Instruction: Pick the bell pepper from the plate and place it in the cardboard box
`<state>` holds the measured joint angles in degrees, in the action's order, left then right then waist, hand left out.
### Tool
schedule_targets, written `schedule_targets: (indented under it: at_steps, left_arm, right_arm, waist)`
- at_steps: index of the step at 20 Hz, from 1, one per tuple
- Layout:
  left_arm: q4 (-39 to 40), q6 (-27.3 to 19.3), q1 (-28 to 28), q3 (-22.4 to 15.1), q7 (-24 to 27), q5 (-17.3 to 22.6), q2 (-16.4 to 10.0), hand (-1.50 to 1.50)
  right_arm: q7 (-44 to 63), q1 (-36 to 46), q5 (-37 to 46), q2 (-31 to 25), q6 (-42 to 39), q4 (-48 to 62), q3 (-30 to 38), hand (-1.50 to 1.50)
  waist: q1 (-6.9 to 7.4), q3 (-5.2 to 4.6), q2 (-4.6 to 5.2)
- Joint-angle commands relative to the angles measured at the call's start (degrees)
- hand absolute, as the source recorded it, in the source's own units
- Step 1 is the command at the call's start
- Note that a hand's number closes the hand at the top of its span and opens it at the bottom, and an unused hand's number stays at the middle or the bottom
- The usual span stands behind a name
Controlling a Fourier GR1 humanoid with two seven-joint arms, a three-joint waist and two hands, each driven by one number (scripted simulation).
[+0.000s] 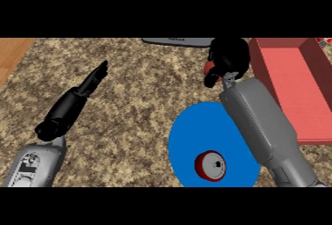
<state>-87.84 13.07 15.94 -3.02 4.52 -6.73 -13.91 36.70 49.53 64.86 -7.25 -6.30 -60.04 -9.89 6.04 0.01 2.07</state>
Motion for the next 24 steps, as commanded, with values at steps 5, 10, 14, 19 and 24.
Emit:
schedule_targets:
  at_steps: [5,10,14,19,24]
  left_arm:
    - [0.0,-0.4,-0.1,0.7,-0.6,-0.1,0.1,0.00]
    - [-0.6,-1.3,-2.5,-0.3,-0.3,-1.6,0.7,0.00]
    - [-0.9,-0.1,-2.2,1.9,-0.6,0.3,-0.6,0.00]
    - [-1.9,-1.2,-3.6,-0.1,-0.6,-1.8,1.0,0.00]
    - [-1.1,-1.2,-2.5,1.8,-0.6,-1.1,0.6,0.00]
  right_arm:
    - [6.6,19.9,4.9,0.6,9.4,15.8,6.0,1.50]
    - [14.3,22.1,6.5,-3.5,20.8,19.1,12.3,1.50]
    - [17.2,24.4,8.7,-6.7,25.0,25.0,14.3,1.50]
    - [14.6,26.7,7.5,-12.5,28.3,31.3,18.5,1.50]
    - [10.9,23.9,8.2,-16.1,27.7,37.0,18.8,1.50]
  waist:
    - [-1.66,-0.08,-0.90]
    - [-2.19,-0.04,-0.90]
    - [-3.08,-0.05,-1.20]
    - [-3.35,-0.01,-1.14]
    - [-4.19,-0.01,-1.37]
